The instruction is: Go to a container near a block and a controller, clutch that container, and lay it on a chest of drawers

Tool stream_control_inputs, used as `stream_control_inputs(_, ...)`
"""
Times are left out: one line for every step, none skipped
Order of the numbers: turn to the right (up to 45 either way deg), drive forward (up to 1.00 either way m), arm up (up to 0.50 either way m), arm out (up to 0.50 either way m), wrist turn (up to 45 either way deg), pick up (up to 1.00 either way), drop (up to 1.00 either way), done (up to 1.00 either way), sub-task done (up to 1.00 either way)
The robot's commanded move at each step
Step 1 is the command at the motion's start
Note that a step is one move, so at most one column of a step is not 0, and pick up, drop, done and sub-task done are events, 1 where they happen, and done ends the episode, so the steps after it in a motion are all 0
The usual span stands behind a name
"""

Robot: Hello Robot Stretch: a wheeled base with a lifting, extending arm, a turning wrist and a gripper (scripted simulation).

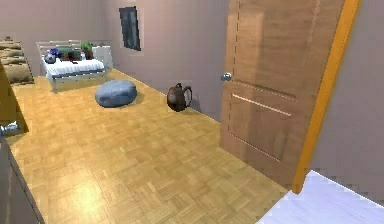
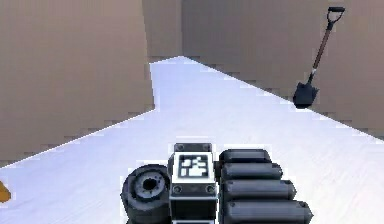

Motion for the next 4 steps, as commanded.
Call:
stream_control_inputs(-3.0, 0.00, 0.00, 0.00, 0.0, 0.00, 0.00, 0.00, 0.00)
stream_control_inputs(0.0, 1.00, 0.00, 0.00, 0.0, 0.00, 0.00, 0.00, 0.00)
stream_control_inputs(0.0, 0.25, 0.00, 0.00, 0.0, 0.00, 0.00, 0.00, 0.00)
stream_control_inputs(-33.0, 0.00, 0.00, 0.00, 0.0, 0.00, 0.00, 0.00, 0.00)
